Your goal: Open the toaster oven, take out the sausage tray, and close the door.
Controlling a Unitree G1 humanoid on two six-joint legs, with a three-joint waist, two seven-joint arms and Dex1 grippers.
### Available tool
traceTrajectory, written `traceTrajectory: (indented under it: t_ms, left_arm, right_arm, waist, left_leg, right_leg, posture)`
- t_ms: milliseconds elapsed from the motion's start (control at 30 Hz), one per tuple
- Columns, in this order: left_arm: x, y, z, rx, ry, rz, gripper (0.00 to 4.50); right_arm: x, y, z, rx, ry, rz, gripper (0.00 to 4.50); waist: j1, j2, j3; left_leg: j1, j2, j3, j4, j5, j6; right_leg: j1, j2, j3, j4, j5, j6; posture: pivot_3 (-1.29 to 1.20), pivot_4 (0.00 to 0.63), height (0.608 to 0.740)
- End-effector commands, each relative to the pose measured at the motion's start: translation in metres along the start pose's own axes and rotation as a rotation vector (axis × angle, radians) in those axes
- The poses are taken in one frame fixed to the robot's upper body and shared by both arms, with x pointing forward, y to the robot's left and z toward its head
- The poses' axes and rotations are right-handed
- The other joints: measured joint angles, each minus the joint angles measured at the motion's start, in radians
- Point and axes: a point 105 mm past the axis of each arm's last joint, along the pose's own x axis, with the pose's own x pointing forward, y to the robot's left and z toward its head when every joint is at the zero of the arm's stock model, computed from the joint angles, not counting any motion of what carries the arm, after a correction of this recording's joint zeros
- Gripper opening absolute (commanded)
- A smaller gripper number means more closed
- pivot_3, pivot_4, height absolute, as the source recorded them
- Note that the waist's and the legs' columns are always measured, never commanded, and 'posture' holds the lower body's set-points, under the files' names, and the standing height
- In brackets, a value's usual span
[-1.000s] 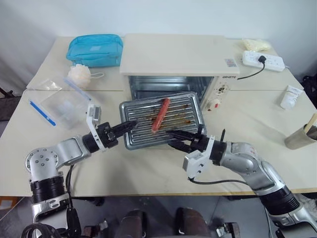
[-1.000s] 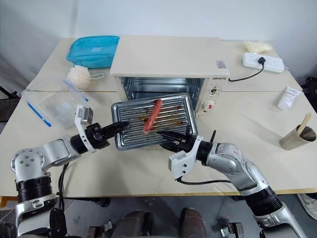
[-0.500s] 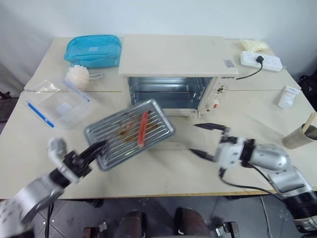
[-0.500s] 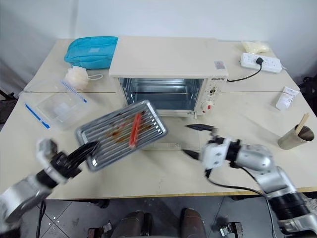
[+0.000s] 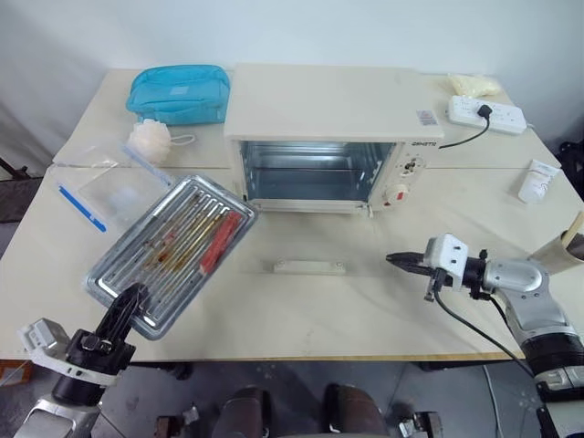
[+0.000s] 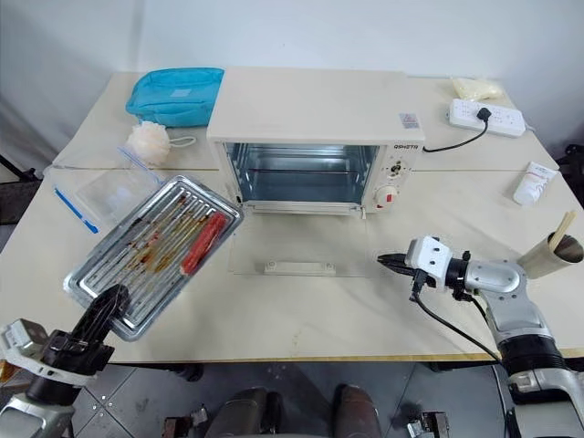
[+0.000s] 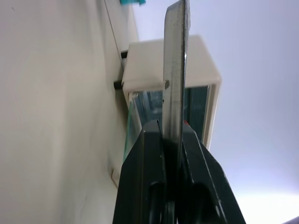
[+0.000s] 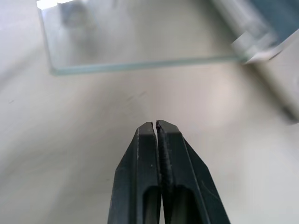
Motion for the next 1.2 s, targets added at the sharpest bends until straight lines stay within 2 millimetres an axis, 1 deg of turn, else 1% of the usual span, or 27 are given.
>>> traceTrajectory:
  t_ms: [33,200,267,400,433,500,533,633,733,800,867,967,1000,1067,1100,1167,1200]
  left_arm:
    - [-0.005,-0.011,0.007,0.007,-0.082,-0.041,0.0]
    - [-0.003,-0.007,0.014,-0.011,-0.169,-0.014,0.0]
    - [-0.003,-0.008,0.018,-0.015,-0.207,-0.016,0.0]
    - [-0.004,-0.008,0.025,-0.013,-0.258,-0.01,0.0]
    - [-0.004,-0.006,0.026,-0.016,-0.269,0.005,0.0]
    - [-0.005,-0.007,0.026,-0.006,-0.257,0.008,0.0]
    - [-0.004,-0.007,0.027,-0.005,-0.259,0.012,0.0]
    - [-0.002,-0.009,0.025,0.003,-0.237,0.011,0.0]
    - [0.0,-0.013,0.015,0.019,-0.167,-0.004,0.0]
    - [-0.001,-0.013,0.008,0.019,-0.118,0.0,0.0]
    - [-0.002,-0.011,0.006,0.019,-0.095,0.009,0.0]
    - [-0.004,-0.007,-0.001,0.015,-0.026,0.024,0.0]
    - [-0.005,-0.006,-0.009,0.012,0.032,0.035,0.0]
    - [-0.008,-0.004,-0.017,0.007,0.1,0.046,0.0]
    - [-0.008,-0.003,-0.023,-0.004,0.147,0.047,0.0]
    - [-0.004,-0.001,-0.029,-0.018,0.201,0.038,0.0]
    - [-0.003,-0.001,-0.03,-0.021,0.219,0.031,0.0]
  right_arm:
    - [0.008,0.003,0.0,0.084,-0.035,0.052,0.04]
    - [0.019,0.0,0.02,0.128,-0.174,0.079,0.04]
    - [0.02,-0.001,0.029,0.158,-0.234,0.086,0.04]
    - [0.02,-0.001,0.035,0.218,-0.289,0.094,0.04]
    - [0.019,-0.003,0.04,0.261,-0.322,0.092,0.04]
    - [0.015,-0.011,0.058,0.325,-0.414,0.076,0.04]
    - [0.01,-0.018,0.07,0.339,-0.467,0.052,0.04]
    - [-0.001,-0.032,0.097,0.379,-0.581,0.006,0.04]
    - [-0.011,-0.043,0.121,0.412,-0.676,-0.027,0.04]
    - [-0.02,-0.054,0.141,0.42,-0.748,-0.057,0.04]
    - [-0.024,-0.057,0.152,0.427,-0.775,-0.065,0.04]
    - [-0.024,-0.047,0.151,0.403,-0.704,-0.04,0.04]
    - [-0.026,-0.044,0.148,0.411,-0.681,-0.049,0.04]
    - [-0.028,-0.041,0.145,0.427,-0.661,-0.064,0.04]
    - [-0.031,-0.029,0.137,0.372,-0.598,-0.044,0.2]
    - [-0.034,-0.008,0.125,0.281,-0.498,0.0,0.59]
    - [-0.036,0.0,0.121,0.249,-0.464,0.016,0.88]
  waist:
    - [0.0,0.0,0.0]
    - [-0.002,0.0,0.0]
    - [0.0,0.0,0.0]
    - [0.003,0.0,0.0]
    - [0.003,0.0,0.0]
    - [0.003,0.0,0.0]
    - [0.003,0.0,0.0]
    - [0.003,0.001,0.001]
    - [0.003,0.001,0.001]
    - [0.002,0.002,0.001]
    - [0.002,0.002,0.001]
    - [0.005,0.002,0.001]
    - [0.007,0.002,0.001]
    - [0.006,0.002,0.001]
    - [0.006,0.003,0.002]
    - [0.01,0.004,0.002]
    - [0.014,0.004,0.002]
  left_leg:
    - [0.0,0.0,0.0,0.0,0.0,0.0]
    - [0.0,0.003,0.0,0.0,-0.001,-0.001]
    - [0.0,0.002,0.0,0.0,-0.001,-0.001]
    - [-0.001,0.001,0.0,0.0,-0.001,-0.001]
    - [-0.001,0.001,0.0,0.0,-0.001,0.0]
    - [-0.001,0.001,0.0,0.0,-0.001,0.0]
    - [-0.001,0.002,0.0,0.0,-0.001,0.0]
    - [-0.002,0.002,-0.001,0.0,-0.002,-0.001]
    - [-0.002,0.003,0.0,0.0,-0.002,-0.002]
    - [-0.002,0.003,-0.001,0.0,-0.003,-0.002]
    - [-0.003,0.003,0.0,-0.001,-0.004,-0.002]
    - [-0.003,0.004,-0.001,-0.002,-0.004,-0.003]
    - [-0.004,0.004,-0.002,-0.002,-0.005,-0.003]
    - [-0.004,0.003,-0.002,-0.002,-0.005,-0.003]
    - [-0.005,0.003,-0.002,-0.002,-0.006,-0.002]
    - [-0.005,0.002,-0.003,-0.002,-0.006,-0.002]
    - [-0.006,0.001,-0.003,-0.002,-0.006,-0.001]
  right_leg:
    - [0.0,0.0,0.0,0.0,0.0,0.0]
    - [0.0,0.0,0.0,0.0,-0.001,-0.002]
    - [0.0,0.0,0.0,0.0,-0.001,-0.002]
    - [0.0,0.0,0.0,0.0,-0.001,-0.001]
    - [0.0,0.0,0.0,0.0,-0.001,-0.001]
    - [0.0,0.0,0.0,0.0,-0.001,-0.001]
    - [-0.001,0.0,0.0,0.0,-0.001,-0.001]
    - [-0.002,-0.001,0.0,0.0,-0.001,-0.001]
    - [-0.002,-0.001,0.0,0.0,-0.001,-0.001]
    - [-0.003,-0.001,0.0,0.0,-0.001,-0.001]
    - [-0.004,-0.001,0.001,0.0,-0.001,-0.001]
    - [-0.004,0.0,0.0,0.0,-0.001,-0.002]
    - [-0.005,-0.001,0.0,0.0,-0.002,-0.003]
    - [-0.005,0.0,0.0,0.001,-0.002,-0.003]
    - [-0.005,0.0,0.0,0.001,-0.002,-0.003]
    - [-0.005,-0.001,0.001,0.0,-0.002,-0.003]
    - [-0.004,-0.001,0.0,0.0,-0.002,-0.003]
  posture:
    - [0.0,0.15,0.74]
    - [0.0,0.15,0.74]
    - [0.0,0.15,0.74]
    - [0.0,0.15,0.74]
    - [0.0,0.15,0.74]
    - [0.0,0.15,0.74]
    - [0.0,0.15,0.74]
    - [0.0,0.15,0.74]
    - [0.0,0.15,0.74]
    - [0.0,0.15,0.74]
    - [0.0,0.15,0.74]
    - [0.0,0.15,0.74]
    - [0.0,0.15,0.74]
    - [0.0,0.15,0.74]
    - [0.0,0.15,0.74]
    - [0.0,0.15,0.74]
    - [0.0,0.15,0.74]
